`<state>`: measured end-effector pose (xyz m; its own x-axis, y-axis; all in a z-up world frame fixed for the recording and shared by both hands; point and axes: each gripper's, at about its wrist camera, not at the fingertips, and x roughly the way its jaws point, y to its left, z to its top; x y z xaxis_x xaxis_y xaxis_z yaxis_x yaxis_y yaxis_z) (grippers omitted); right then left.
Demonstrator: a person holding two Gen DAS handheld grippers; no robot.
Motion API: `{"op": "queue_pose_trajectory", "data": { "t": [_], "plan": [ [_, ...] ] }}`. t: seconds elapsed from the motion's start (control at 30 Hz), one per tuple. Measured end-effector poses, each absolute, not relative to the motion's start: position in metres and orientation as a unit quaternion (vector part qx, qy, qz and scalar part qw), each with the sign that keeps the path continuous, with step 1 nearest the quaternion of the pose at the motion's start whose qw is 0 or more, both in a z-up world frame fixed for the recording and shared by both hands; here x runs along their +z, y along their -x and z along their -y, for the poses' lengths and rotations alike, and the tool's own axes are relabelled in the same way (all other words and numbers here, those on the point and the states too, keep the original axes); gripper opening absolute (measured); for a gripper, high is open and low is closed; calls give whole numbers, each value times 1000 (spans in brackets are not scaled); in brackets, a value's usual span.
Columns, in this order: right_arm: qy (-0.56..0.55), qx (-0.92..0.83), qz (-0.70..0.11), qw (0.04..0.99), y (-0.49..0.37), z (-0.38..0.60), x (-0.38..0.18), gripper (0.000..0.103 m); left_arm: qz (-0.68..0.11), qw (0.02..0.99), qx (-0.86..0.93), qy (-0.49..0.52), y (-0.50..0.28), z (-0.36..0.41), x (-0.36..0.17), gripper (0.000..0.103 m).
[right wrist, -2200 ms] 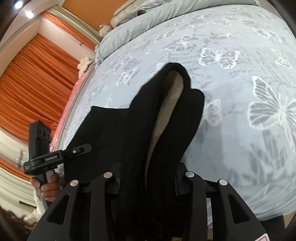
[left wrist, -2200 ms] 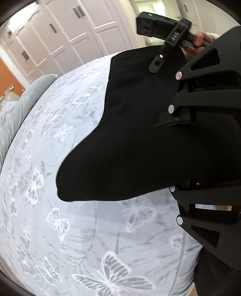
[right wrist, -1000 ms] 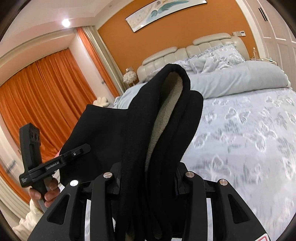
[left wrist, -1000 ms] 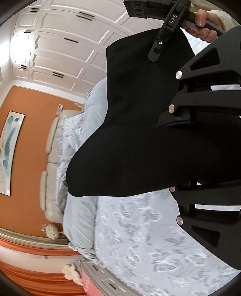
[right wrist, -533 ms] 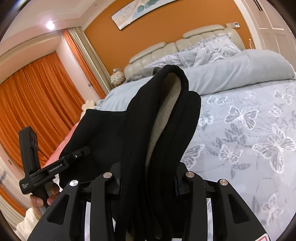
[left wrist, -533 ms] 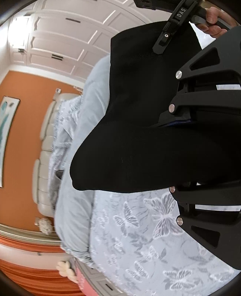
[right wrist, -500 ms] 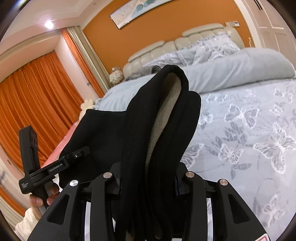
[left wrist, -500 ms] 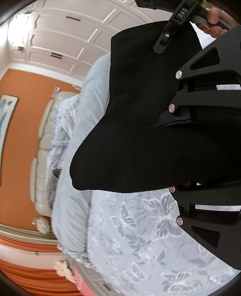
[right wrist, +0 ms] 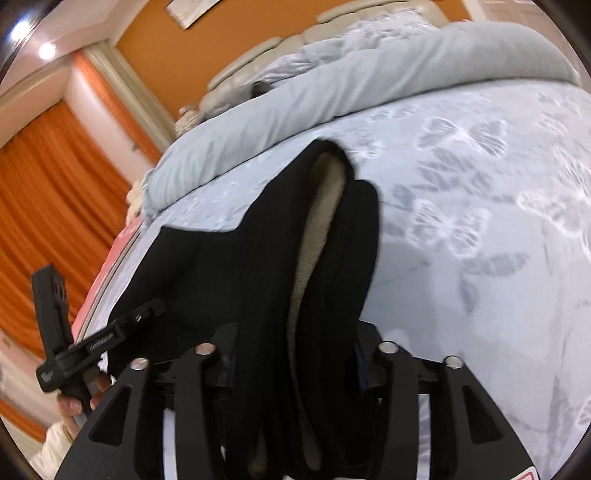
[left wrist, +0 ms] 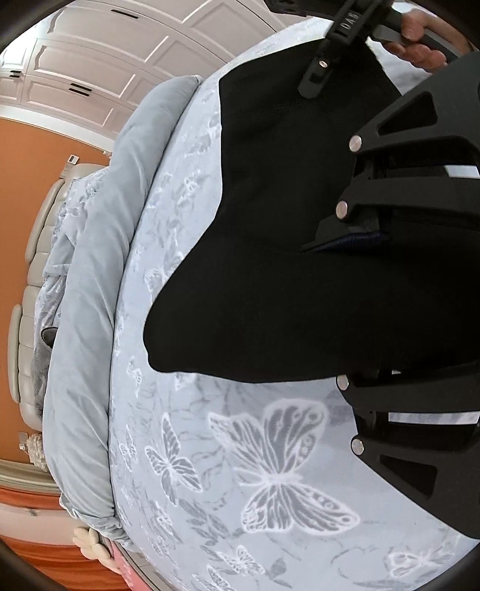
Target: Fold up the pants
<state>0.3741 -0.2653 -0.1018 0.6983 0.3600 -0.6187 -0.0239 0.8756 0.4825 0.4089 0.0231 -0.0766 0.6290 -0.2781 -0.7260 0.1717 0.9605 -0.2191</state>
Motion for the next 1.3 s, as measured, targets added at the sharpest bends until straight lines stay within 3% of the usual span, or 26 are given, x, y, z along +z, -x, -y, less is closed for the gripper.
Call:
{"op": "queue_pose_trajectory", "data": {
  "t": [0.1, 0.13, 0.17, 0.4, 0.47, 0.67, 0.7, 0.73, 0.77, 0.8, 0.83, 0.9, 0.97, 1.03, 1.1, 1.2, 1.3],
  "plan": [
    [-242, 71, -373, 893, -371, 286, -112, 71, -411, 903, -104, 69, -409, -32, -85, 67],
    [-251, 69, -371, 891, -369, 293, -114, 73, -405, 909, -70, 64, -407, -39, -86, 80],
    [-264, 68, -368, 889, -363, 303, -112, 73, -394, 916, -44, 61, -405, -46, -83, 85],
    [-253, 57, -345, 902, -294, 322, -51, 74, -302, 951, 31, 54, -324, -95, -6, 84],
    [-221, 88, -359, 903, -288, 305, -38, 74, -277, 961, 11, 20, -295, -85, 16, 97],
    [-186, 88, -427, 880, -316, 255, -63, 70, -339, 939, -53, 12, -271, -34, 12, 97],
    [-187, 82, -440, 874, -323, 252, -72, 59, -350, 935, -51, 16, -273, -32, 5, 97],
    [-172, 64, -457, 870, -330, 248, -81, 29, -364, 930, -49, 19, -278, -29, -3, 97],
    [-154, 50, -463, 872, -333, 247, -84, 29, -378, 924, -47, 24, -281, -30, -11, 97],
    [-161, 58, -453, 875, -330, 251, -81, 15, -398, 915, -49, 37, -289, -34, -18, 97],
    [-172, 67, -438, 880, -325, 256, -73, 9, -412, 909, -48, 53, -296, -41, -24, 97],
    [-185, 80, -397, 895, -310, 271, -53, 7, -404, 911, -37, 77, -297, -56, -26, 97],
    [-145, 50, -419, 895, -318, 279, -72, 9, -396, 916, -14, 69, -299, -67, -32, 97],
    [-154, 53, -470, 868, -329, 287, -106, 21, -406, 912, 4, 53, -306, -70, -42, 97],
    [-180, 46, -439, 879, -316, 298, -91, 35, -409, 911, 3, 58, -305, -72, -45, 96],
    [-163, 35, -361, 918, -296, 295, -45, 35, -388, 918, -23, 74, -302, -65, -26, 97],
    [-129, 66, -346, 927, -306, 268, -18, 30, -380, 918, -56, 95, -319, -44, -5, 97]
  ]
}}
